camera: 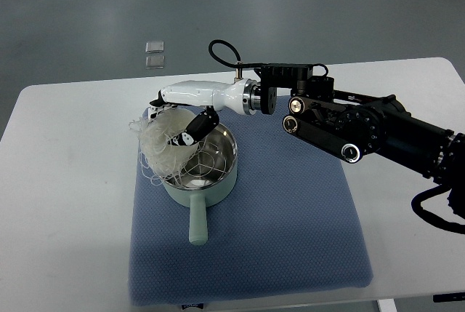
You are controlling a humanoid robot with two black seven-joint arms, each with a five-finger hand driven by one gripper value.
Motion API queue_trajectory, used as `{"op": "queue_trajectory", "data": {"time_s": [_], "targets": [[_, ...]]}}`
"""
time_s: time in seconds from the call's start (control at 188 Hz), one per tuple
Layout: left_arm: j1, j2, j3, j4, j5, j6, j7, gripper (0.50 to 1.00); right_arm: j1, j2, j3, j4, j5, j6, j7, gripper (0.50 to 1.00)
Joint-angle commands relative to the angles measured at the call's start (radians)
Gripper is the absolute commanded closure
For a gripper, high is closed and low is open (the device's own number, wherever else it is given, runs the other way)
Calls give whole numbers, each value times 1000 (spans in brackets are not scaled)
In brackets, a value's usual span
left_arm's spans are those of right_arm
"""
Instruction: Put vermicelli into pot with right hand
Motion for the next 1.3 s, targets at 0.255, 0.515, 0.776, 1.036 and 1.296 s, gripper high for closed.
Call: {"op": "queue_trajectory", "data": {"time_s": [0.255, 0.515, 0.776, 1.036, 1.296], "targets": [[0, 0, -2, 0, 0, 0, 0, 500, -68, -18, -1, -3, -2, -14, 1, 965], [0, 0, -2, 0, 0, 0, 0, 500, -76, -27, 2, -3, 1, -28, 8, 738], [0, 0, -2, 0, 0, 0, 0, 500, -74, -29, 15, -3, 13, -25, 9, 628], [0, 0, 0, 0, 0, 0, 0, 500, -54, -56, 36, 0, 18, -20, 14, 607], [0, 0, 0, 0, 0, 0, 0, 500, -52, -56, 196, -1, 116, -14, 14, 591]]}}
